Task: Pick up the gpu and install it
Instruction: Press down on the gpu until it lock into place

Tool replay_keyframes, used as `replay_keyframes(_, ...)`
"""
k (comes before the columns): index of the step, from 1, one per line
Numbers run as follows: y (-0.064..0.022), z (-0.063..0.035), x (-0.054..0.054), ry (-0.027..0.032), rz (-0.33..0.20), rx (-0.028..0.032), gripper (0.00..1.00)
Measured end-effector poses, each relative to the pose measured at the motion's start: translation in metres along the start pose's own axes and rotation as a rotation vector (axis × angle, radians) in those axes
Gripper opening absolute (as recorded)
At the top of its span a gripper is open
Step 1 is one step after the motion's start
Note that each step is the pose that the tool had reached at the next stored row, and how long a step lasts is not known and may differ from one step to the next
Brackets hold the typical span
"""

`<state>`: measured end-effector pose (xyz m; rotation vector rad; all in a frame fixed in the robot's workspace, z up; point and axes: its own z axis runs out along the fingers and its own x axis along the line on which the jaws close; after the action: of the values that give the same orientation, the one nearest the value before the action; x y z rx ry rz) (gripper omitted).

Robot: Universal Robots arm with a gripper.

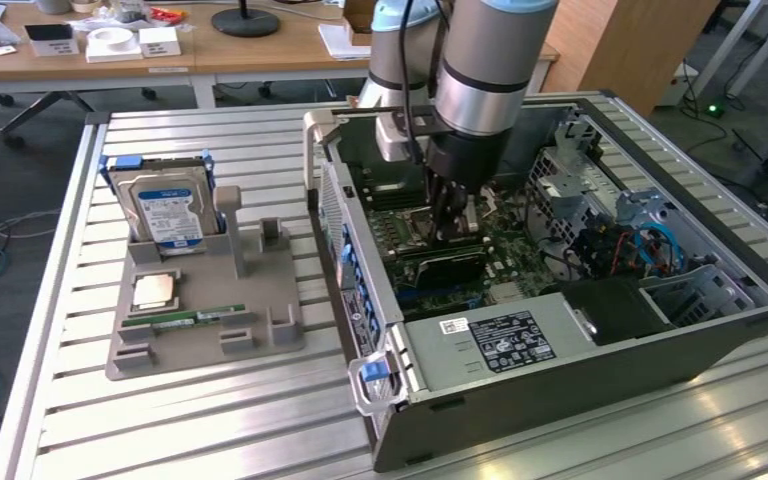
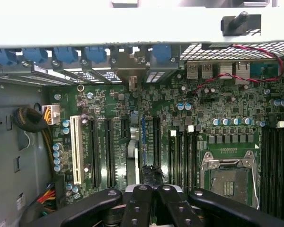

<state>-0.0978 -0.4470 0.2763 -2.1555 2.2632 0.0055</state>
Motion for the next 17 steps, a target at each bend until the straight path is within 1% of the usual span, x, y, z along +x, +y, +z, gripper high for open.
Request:
replay_keyframes(6, -0.0003, -0.0001, 0.005, 0.0, 0.0, -0.0001, 0.11)
replay_keyframes(11, -0.0003, -0.0001, 0.0055, 0.0001, 0.0, -0.0001, 0.11)
replay_keyframes(14, -0.0008, -0.0002, 0.0086, 0.0001, 0.0, -0.0001, 0.11)
replay_keyframes(17, -0.0008, 0.0003, 0.0088, -0.0002, 0.0, 0.0001, 0.11)
